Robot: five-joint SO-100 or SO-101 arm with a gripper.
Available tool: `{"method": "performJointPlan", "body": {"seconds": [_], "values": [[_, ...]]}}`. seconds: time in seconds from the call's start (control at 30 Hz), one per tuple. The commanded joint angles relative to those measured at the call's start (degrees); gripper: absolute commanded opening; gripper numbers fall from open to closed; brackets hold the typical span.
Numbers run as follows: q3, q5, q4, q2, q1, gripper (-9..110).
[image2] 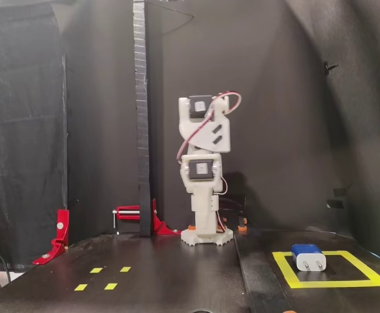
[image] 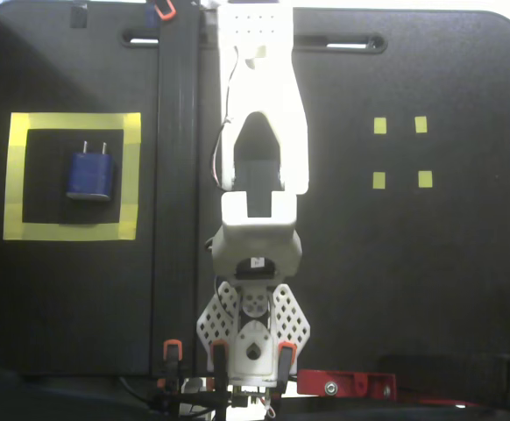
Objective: Grasp the block and place it in the designated area.
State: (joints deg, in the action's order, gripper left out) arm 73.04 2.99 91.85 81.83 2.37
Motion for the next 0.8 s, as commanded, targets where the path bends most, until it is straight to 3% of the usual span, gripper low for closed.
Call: {"method": "performJointPlan", "body": {"seconds": [0.0,0.77], "values": [[0.62,-0.79,-1.14,1.05,-1.05,0],[65.65,-4.92,-57.13,57.39,-2.90,0]]}}
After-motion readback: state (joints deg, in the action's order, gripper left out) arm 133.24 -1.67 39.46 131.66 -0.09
